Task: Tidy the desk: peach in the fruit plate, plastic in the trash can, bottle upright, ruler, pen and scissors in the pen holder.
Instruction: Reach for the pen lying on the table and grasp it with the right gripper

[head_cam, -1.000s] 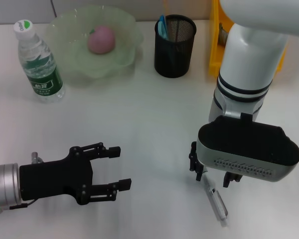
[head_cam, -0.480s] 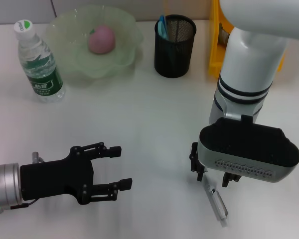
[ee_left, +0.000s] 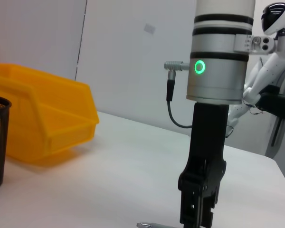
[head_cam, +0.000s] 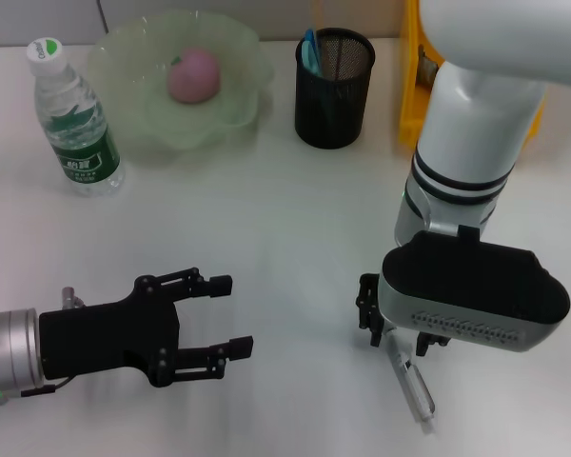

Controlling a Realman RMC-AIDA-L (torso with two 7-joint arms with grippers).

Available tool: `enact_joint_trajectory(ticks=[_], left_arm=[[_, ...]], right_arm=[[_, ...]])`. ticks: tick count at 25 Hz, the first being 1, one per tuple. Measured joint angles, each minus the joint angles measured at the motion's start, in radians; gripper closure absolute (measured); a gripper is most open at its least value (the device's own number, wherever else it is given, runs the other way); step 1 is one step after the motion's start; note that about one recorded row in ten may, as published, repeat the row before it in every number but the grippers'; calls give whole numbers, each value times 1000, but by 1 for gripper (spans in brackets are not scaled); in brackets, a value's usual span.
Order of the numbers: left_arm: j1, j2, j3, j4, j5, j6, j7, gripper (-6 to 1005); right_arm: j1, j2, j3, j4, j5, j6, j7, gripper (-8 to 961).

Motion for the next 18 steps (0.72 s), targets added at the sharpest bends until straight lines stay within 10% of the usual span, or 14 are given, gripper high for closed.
enact_joint_trajectory(ticks=[18], left_arm=[[-2, 0, 0, 2, -6, 3, 0, 198]], right_arm=[[6, 0, -2, 18, 12, 2, -15, 571]])
